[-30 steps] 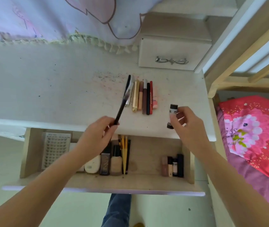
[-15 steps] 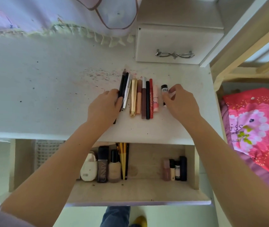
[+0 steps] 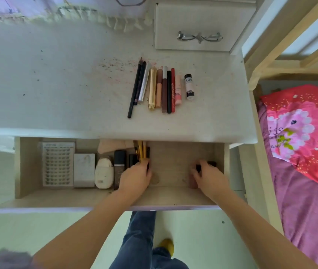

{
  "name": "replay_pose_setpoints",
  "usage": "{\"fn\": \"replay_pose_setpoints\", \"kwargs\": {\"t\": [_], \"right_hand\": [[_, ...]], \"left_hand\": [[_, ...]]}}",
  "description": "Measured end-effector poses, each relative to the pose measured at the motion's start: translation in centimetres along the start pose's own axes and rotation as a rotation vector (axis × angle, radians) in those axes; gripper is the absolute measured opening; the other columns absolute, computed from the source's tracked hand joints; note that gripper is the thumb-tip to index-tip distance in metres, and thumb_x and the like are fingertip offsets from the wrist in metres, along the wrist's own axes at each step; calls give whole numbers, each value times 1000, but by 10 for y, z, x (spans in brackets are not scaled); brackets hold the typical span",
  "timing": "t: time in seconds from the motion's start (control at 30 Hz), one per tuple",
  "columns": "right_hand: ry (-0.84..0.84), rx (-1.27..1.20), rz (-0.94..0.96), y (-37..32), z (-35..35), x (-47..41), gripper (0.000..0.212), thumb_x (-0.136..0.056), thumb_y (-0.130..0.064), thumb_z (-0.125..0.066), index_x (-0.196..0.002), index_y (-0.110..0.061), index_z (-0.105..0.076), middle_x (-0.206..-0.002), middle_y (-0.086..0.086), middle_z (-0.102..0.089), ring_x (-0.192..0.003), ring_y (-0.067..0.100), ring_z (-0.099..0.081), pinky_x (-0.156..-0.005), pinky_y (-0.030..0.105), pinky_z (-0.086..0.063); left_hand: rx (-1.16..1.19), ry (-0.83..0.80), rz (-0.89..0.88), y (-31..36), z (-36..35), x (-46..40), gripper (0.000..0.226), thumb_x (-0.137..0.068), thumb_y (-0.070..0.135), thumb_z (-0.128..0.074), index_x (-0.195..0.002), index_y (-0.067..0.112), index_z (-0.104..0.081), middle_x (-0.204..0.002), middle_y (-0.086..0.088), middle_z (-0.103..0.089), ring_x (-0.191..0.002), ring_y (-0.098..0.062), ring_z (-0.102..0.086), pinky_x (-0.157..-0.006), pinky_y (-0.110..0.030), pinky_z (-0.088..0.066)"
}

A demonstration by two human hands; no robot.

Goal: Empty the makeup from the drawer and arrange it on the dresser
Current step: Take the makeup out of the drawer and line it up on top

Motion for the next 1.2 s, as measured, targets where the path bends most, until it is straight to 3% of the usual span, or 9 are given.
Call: {"fn": "replay_pose_setpoints", "kwargs": {"t": [0.2,0.33,0.5,0.6,0.8,0.9,1.03,1.1,1.2], "right_hand": [[3,135,-8,-4,-19,-18,29,-98,-30,-39,-121,-12,-42,-77,3,-58,-63,22,-54,-45,27,-33],[60,188,38,-12,-19,-19,27,-98,-30,-40,-117,-12,-44,-86,7,-64,-68,24,-56,-46,26,-31],[50,206,68,-23,-19,-16,28,-96,-31,-43,-116,-13,-50,-114,9,-55,-79,25,-61,-55,29,-41],[57,71,14,-19,-9,-11,28,-95,-31,-46,-114,-11,-52,-121,9,-51,-83,24,-60,-59,30,-44],[42,-568,193,-40,47,21,8,-94,-35,-50,-98,-30,-46,-81,-14,-64,-66,-4,-60,-52,10,-42],[118,-744,338,-66,106,22,6,-94,-36,-48,-100,-36,-48,-80,-13,-68,-73,2,-65,-68,16,-52],[364,-771,316,-75,186,-18,4,-97,-35,-46,-95,-36,-50,-72,-20,-66,-67,-2,-63,-59,15,-52],[435,-687,255,-74,207,-46,11,-98,-35,-44,-101,-27,-52,-66,-14,-64,-63,-3,-62,-54,12,-48],[467,-457,200,-76,220,-82,27,-99,-31,-40,-114,-12,-52,-80,-2,-62,-69,12,-61,-57,23,-47]], "left_hand": [[-154,32,149,-4,-16,-31,44,-97,25,-42,-136,7,-32,-94,-11,-65,-80,-30,-65,-56,-32,-43],[-297,9,172,-5,-24,-35,50,-95,13,-48,-140,6,-27,-97,-11,-66,-79,-28,-65,-55,-33,-44],[-231,-18,177,-4,-26,-34,18,-95,15,-46,-111,8,-51,-91,-10,-65,-70,-27,-61,-51,-34,-41],[-35,-4,130,5,-18,-27,18,-94,27,-48,-101,11,-54,-92,-7,-62,-69,-22,-55,-55,-33,-45],[382,137,-223,37,54,26,12,-93,30,-50,-104,25,-51,-88,12,-56,-75,-1,-55,-65,-17,-45],[585,305,-230,29,131,26,13,-88,36,-47,-100,31,-50,-83,12,-59,-74,2,-59,-63,-13,-50],[495,513,-138,7,216,-32,20,-93,30,-47,-110,22,-55,-77,12,-57,-69,0,-57,-58,-8,-44],[404,511,-11,-12,229,-68,24,-96,25,-48,-115,15,-57,-73,11,-54,-62,-1,-53,-52,-8,-38],[318,448,76,-23,225,-104,29,-95,24,-48,-120,11,-56,-79,1,-58,-64,-14,-55,-59,-24,-46]]}}
Point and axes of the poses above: each hand's wrist, its own x-axis away from the middle knuckle, its own z-axis out of the back of the hand, y = z × x, the point moved 9 cm from there along -x, towards the middle knuckle
